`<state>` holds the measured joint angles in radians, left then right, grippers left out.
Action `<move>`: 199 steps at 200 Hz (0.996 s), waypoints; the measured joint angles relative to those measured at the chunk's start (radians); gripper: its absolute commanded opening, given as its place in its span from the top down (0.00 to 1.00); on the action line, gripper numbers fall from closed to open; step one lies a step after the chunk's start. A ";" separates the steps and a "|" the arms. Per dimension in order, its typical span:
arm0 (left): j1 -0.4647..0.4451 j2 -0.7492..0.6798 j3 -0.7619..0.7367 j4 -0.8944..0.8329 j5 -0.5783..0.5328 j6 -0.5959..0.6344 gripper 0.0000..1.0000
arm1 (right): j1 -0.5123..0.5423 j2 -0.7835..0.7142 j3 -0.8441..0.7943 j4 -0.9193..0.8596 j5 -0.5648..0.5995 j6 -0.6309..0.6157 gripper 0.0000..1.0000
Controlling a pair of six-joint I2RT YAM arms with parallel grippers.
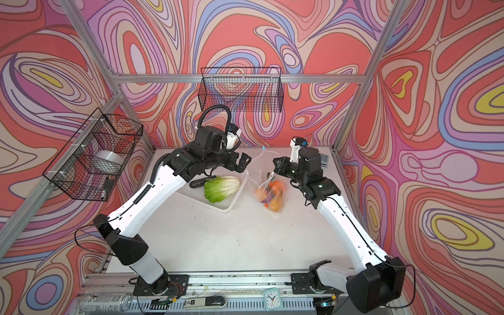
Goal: Place the food in the zip-top bag and seal the zipper
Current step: 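Move the left gripper back over the basket toward the eggplant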
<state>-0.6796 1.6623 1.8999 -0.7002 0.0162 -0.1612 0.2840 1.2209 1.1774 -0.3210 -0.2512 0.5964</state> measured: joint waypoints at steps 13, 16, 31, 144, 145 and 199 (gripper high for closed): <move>0.028 -0.030 -0.045 0.022 -0.013 -0.010 0.00 | 0.000 0.000 -0.004 0.003 0.000 0.000 1.00; 0.038 -0.037 -0.057 0.026 -0.014 -0.014 0.00 | 0.000 0.000 -0.005 0.005 0.000 0.000 1.00; 0.100 -0.066 -0.127 0.053 -0.015 -0.045 0.00 | 0.000 0.000 -0.008 0.011 0.000 0.000 1.00; 0.566 -0.077 -0.371 0.042 0.152 0.258 0.00 | 0.000 -0.002 -0.018 0.017 0.000 0.000 1.00; 0.568 -0.075 -0.375 0.043 0.154 0.266 0.00 | 0.000 -0.002 -0.018 0.017 0.000 0.000 1.00; 0.572 0.124 -0.436 0.045 0.164 0.491 0.01 | 0.000 -0.007 -0.018 0.010 0.006 -0.005 1.00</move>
<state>-0.1074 1.7866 1.4639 -0.6548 0.1802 0.3302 0.2840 1.2140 1.1591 -0.3107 -0.2447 0.5911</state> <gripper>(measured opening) 0.998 0.041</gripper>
